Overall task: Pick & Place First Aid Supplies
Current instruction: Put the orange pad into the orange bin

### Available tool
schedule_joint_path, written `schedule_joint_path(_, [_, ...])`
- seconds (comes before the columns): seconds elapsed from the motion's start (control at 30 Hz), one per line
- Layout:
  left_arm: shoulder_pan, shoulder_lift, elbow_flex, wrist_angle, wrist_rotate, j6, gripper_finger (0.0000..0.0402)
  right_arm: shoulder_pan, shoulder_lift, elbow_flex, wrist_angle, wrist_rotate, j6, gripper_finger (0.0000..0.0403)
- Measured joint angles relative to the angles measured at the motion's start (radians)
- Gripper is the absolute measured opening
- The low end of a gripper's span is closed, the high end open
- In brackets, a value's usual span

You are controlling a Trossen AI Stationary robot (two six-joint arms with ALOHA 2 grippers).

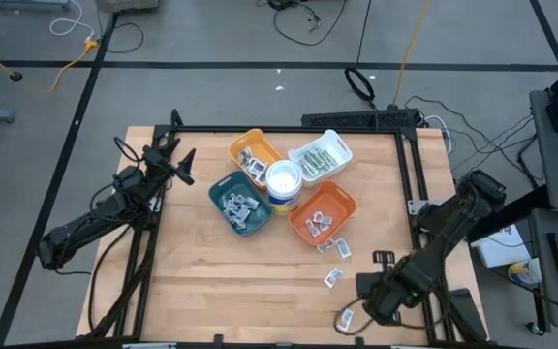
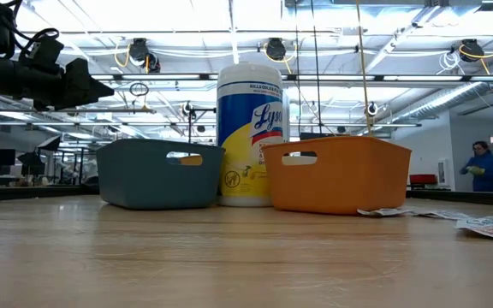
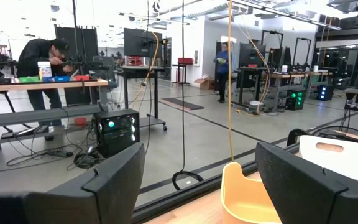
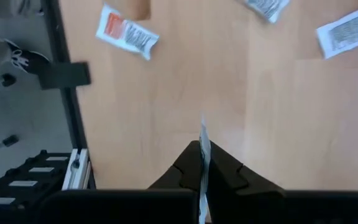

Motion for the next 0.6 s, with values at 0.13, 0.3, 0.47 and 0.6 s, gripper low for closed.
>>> schedule_joint_path(0.13, [0.000,0.000,0.000,0.000,0.000,0.000,0.0308,-0.088,0.001,0.000,-0.013,0.008,-0.043,0.0001])
schedule_joint_path(0.3, [0.000,0.000,0.000,0.000,0.000,0.000,0.0308,-0.228,0.001,0.000,-0.016,0.053,-0.091,0.0001])
schedule_joint_path(0.47, [0.000,0.000,0.000,0.000,0.000,0.000,0.0308,-0.388,0.001,0.000,-0.018,0.053,-0.168,0.0001])
schedule_joint_path(0.6, [0.000,0.000,0.000,0.000,0.000,0.000,0.0308,-0.522,0.001,0.000,-0.017,0.053,-0.208,0.0001])
